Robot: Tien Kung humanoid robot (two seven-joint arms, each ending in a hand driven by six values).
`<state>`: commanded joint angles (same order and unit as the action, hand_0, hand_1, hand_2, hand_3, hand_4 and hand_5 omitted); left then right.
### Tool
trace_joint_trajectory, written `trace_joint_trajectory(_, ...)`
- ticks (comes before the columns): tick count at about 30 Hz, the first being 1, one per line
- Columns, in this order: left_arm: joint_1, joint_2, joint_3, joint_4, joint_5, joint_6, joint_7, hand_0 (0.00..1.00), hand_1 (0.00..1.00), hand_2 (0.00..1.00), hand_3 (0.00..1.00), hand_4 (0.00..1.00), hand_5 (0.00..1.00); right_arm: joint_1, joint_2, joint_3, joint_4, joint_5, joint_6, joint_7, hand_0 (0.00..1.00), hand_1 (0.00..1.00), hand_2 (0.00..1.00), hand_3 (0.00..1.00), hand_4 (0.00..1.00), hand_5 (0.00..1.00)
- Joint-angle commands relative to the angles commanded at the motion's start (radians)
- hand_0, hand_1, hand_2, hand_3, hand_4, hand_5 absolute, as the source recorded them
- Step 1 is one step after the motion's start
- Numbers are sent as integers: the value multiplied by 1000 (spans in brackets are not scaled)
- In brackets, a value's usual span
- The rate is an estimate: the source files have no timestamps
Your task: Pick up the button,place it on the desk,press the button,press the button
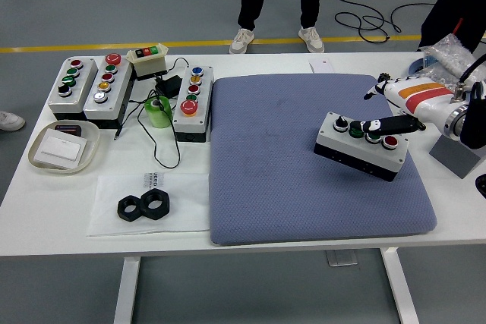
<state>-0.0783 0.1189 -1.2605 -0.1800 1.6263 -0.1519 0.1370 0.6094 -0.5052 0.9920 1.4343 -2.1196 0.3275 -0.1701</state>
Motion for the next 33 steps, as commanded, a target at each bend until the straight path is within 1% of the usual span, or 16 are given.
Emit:
trace_joint_trajectory(5, 1, 0, 2, 0, 1, -1, 0, 734, 898, 971, 773, 577, 998, 3, 14, 2, -10, -15, -8, -1, 927, 898, 909, 847, 871, 998)
trace_joint_trajectory(6, 3, 0, 0, 0, 4, -2, 1, 734, 898, 972, 773, 577, 998, 7, 23, 2, -20, -17, -16, -1, 926, 899, 911, 873, 881, 923)
trace_joint_trajectory(11, 4, 1, -4, 0, 15, -5, 2, 734, 898, 972, 773, 577, 998, 15, 49, 0, -57, -40, -39, -6, 926, 899, 911, 873, 881, 923)
trace_joint_trajectory(12, 4, 1, -4, 0, 16, -5, 2, 734, 897, 971, 772, 577, 998, 16, 55, -3, -66, -49, -42, -6, 923, 902, 925, 913, 898, 757)
trace_joint_trajectory(17, 2, 0, -1, 0, 17, -6, 1, 734, 897, 971, 772, 577, 998, 18, 69, -12, -95, -75, -55, -6, 923, 902, 925, 913, 898, 757)
trace_joint_trajectory(18, 2, 0, 0, 0, 17, -6, 1, 734, 897, 971, 772, 575, 998, 18, 70, -16, -99, -80, -58, -4, 915, 898, 936, 927, 913, 620)
trace_joint_trajectory(23, 1, 0, 3, 0, 19, -8, 0, 734, 897, 971, 772, 575, 998, 24, 67, -36, -113, -111, -68, -1, 915, 898, 936, 927, 913, 620)
trace_joint_trajectory(24, 1, 1, 4, 0, 20, -9, 0, 734, 897, 971, 772, 576, 998, 27, 66, -41, -117, -117, -71, -1, 915, 889, 919, 927, 915, 514)
trace_joint_trajectory(29, -3, 3, 6, 0, 21, -10, 0, 734, 897, 971, 772, 576, 998, 36, 66, -50, -127, -136, -79, -1, 915, 889, 919, 927, 915, 514)
trace_joint_trajectory(30, -3, 3, 7, 0, 21, -11, 0, 733, 897, 971, 771, 577, 998, 39, 68, -53, -132, -139, -80, -1, 910, 882, 911, 928, 915, 486)
trace_joint_trajectory(33, -6, 4, 10, 0, 19, -11, 0, 733, 897, 971, 771, 577, 998, 45, 74, -56, -145, -142, -81, 0, 910, 882, 911, 928, 915, 486)
